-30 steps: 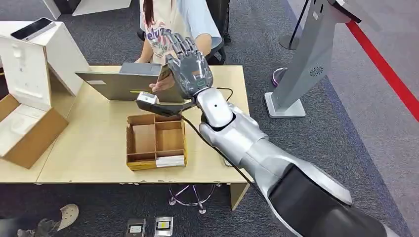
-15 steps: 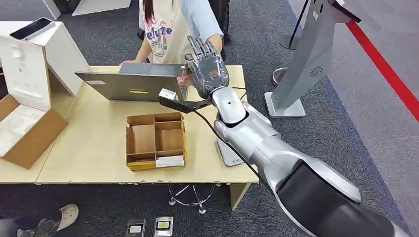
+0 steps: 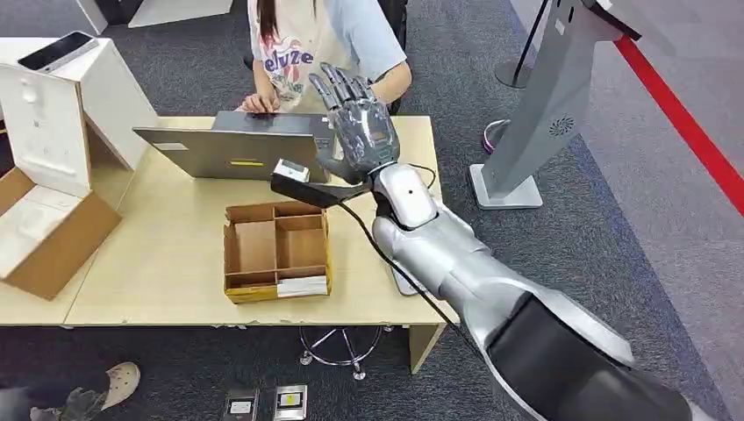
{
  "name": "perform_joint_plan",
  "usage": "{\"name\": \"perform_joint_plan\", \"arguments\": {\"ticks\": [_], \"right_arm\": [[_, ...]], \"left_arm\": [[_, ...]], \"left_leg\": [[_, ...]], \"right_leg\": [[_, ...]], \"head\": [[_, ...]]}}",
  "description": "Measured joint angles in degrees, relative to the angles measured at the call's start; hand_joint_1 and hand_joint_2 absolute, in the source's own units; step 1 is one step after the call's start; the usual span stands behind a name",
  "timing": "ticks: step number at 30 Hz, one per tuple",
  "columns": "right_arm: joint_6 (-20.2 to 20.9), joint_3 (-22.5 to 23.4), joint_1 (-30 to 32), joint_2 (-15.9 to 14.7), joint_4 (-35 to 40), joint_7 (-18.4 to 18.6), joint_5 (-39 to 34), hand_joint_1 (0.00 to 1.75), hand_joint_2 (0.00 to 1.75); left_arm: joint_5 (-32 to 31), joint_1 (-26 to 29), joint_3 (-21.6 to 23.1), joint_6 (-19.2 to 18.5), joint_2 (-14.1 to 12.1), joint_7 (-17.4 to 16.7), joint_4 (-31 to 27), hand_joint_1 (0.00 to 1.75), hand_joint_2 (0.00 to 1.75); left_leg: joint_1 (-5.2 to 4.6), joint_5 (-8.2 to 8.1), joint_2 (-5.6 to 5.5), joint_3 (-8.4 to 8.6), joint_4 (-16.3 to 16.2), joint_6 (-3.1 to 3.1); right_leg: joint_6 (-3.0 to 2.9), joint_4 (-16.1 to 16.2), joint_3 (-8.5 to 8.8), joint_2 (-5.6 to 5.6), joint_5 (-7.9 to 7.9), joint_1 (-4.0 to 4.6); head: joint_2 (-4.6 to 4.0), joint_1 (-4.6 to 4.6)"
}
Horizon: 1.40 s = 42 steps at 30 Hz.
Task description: Pass the card to the sensor for recognition and then transmit it.
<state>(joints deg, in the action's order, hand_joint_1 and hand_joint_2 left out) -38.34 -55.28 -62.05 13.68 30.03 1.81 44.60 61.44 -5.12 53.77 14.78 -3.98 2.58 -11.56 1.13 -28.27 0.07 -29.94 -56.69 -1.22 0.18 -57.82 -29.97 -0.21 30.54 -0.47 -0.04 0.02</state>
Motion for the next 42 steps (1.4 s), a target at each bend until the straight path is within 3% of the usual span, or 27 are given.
{"name": "perform_joint_plan", "arguments": {"ticks": [5, 6, 10, 12, 19, 27, 35, 42], "right_arm": [[4.09, 2.23, 4.58, -0.88, 8.71, -5.53, -17.81, 0.0, 1.75], [5.11, 2.88, 5.44, -1.44, 10.88, -6.26, -20.47, 0.0, 1.75], [9.7, 6.64, 12.01, -5.0, 25.1, -9.92, -39.77, 0.0, 1.75], [11.14, 8.39, 14.87, -6.97, 31.47, -10.71, -45.51, 0.0, 1.75], [14.45, 13.03, 24.56, -13.92, 49.7, -12.34, -57.0, 0.0, 1.75], [18.01, 17.95, 37.37, -20.79, 64.36, -15.58, -70.05, 0.0, 1.75], [23.04, 23.38, 48.14, -23.6, 73.81, -20.85, -83.92, 0.0, 1.75], [23.17, 26.06, 53.91, -23.8, 77.01, -22.2, -81.88, 0.0, 1.75]], "left_arm": [[0.96, 0.01, -0.02, 0.33, 0.0, 0.0, 0.0, 0.0, 1.75], [1.18, 0.01, -0.02, 0.37, 0.0, 0.02, 0.0, 0.0, 0.0], [3.14, 0.18, -0.06, 0.42, 0.0, 1.16, 0.0, 0.0, 0.0], [3.61, 0.19, -0.2, 0.39, 0.0, 1.66, 0.0, 0.0, 0.0], [5.88, 0.25, -0.57, 0.46, 0.07, 2.38, 0.0, 0.0, 0.0], [8.5, 0.32, -2.01, 1.51, 0.37, 2.93, 0.0, 0.0, 0.0], [9.55, 0.3, -3.52, 2.12, 0.7, 3.39, 0.0, 0.0, 0.0], [10.47, 0.25, -4.57, 2.38, 0.98, 4.09, 0.0, 0.0, 0.0]], "left_leg": [[0.0, 0.0, 0.0, 0.0, 0.0, 0.0], [0.0, 0.0, -0.01, 0.0, 0.0, 0.0], [-0.02, 0.0, -0.01, 0.0, 0.0, 0.0], [-0.03, -0.01, 0.01, 0.0, 0.0, 0.0], [-0.03, -0.02, 0.02, 0.01, -0.01, -0.01], [-0.02, -0.03, 0.01, -0.02, -0.01, -0.01], [-0.02, -0.03, 0.02, -0.03, 0.0, -0.01], [-0.02, -0.02, 0.01, -0.03, 0.0, -0.01]], "right_leg": [[0.0, 0.0, -0.03, 0.0, 0.0, 0.0], [0.0, 0.01, -0.02, -0.01, 0.0, 0.0], [0.0, 0.01, -0.02, -0.06, 0.0, -0.02], [0.0, 0.03, -0.03, -0.03, 0.0, -0.03], [0.0, 0.04, -0.05, -0.02, 0.0, -0.04], [0.01, 0.04, -0.07, -0.05, 0.01, -0.03], [0.01, 0.04, -0.06, -0.05, 0.01, -0.03], [0.01, 0.04, -0.06, -0.05, 0.01, -0.03]], "head": [[0.0, 0.02], [0.0, 0.0], [0.0, 0.02], [0.0, 0.0], [0.0, 0.02], [0.0, 0.0], [0.0, 0.02], [0.0, 0.02]]}}
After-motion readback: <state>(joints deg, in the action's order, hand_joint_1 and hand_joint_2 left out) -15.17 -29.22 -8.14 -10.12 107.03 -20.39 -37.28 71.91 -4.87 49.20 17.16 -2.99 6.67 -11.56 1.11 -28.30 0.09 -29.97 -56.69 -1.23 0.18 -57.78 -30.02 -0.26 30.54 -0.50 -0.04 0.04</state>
